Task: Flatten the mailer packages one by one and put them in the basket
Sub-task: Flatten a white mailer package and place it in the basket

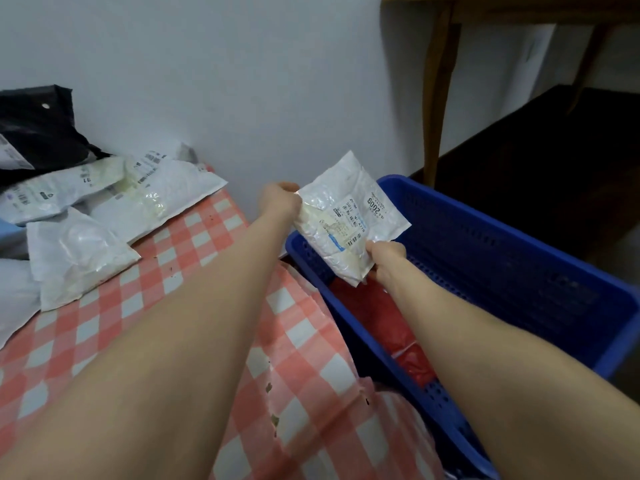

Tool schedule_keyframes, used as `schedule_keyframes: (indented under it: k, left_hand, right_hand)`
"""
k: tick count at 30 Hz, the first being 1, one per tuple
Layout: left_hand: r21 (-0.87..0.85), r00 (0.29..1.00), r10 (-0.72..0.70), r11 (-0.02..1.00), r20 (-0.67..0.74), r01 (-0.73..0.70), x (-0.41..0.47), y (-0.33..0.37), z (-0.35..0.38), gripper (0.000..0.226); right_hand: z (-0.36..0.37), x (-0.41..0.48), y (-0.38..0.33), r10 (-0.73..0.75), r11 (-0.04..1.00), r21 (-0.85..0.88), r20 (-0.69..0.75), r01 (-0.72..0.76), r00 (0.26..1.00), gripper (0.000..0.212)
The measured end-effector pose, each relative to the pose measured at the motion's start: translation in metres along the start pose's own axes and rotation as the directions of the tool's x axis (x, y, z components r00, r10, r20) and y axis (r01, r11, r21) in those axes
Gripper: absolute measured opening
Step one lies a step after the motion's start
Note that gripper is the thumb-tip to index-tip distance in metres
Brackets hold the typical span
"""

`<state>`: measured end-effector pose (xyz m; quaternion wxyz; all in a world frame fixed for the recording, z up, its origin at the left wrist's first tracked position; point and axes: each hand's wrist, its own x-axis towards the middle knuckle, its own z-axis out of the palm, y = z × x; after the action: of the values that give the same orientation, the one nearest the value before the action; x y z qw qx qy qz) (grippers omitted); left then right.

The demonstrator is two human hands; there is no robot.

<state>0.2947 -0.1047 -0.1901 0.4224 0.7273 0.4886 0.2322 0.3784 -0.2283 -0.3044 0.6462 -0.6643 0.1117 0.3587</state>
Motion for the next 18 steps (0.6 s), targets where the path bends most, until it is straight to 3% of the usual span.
schedule_keyframes:
  k: [4, 8, 10, 18]
  left_hand:
    - [0.301, 0.992, 0.058, 0.949, 0.114, -0.090, 0.007, 0.001, 0.020, 0.044]
    - [0.478, 0.971, 0.087, 0.858, 0.221, -0.186, 0.011, -0.002, 0.046, 0.039]
    - [0.533, 0.961, 0.096, 0.816, 0.258, -0.225, 0.013, -0.006, 0.061, 0.034]
    - [0.747, 0.883, 0.152, 0.481, 0.444, -0.458, 0.007, -0.026, 0.121, 0.027]
  right_hand:
    - [-0.012, 0.022, 0.009, 0.026, 0.996, -0.079, -0.032, -0.029, 0.999, 0.043]
    - [-0.031, 0.038, 0.019, 0.028, 0.990, -0.136, -0.001, -0.028, 1.000, 0.008]
    - [-0.040, 0.047, 0.028, 0.050, 0.990, -0.132, -0.050, -0.056, 0.997, 0.013]
    - [-0.061, 0.069, 0.057, 0.181, 0.983, 0.003, -0.136, -0.182, 0.974, 0.017]
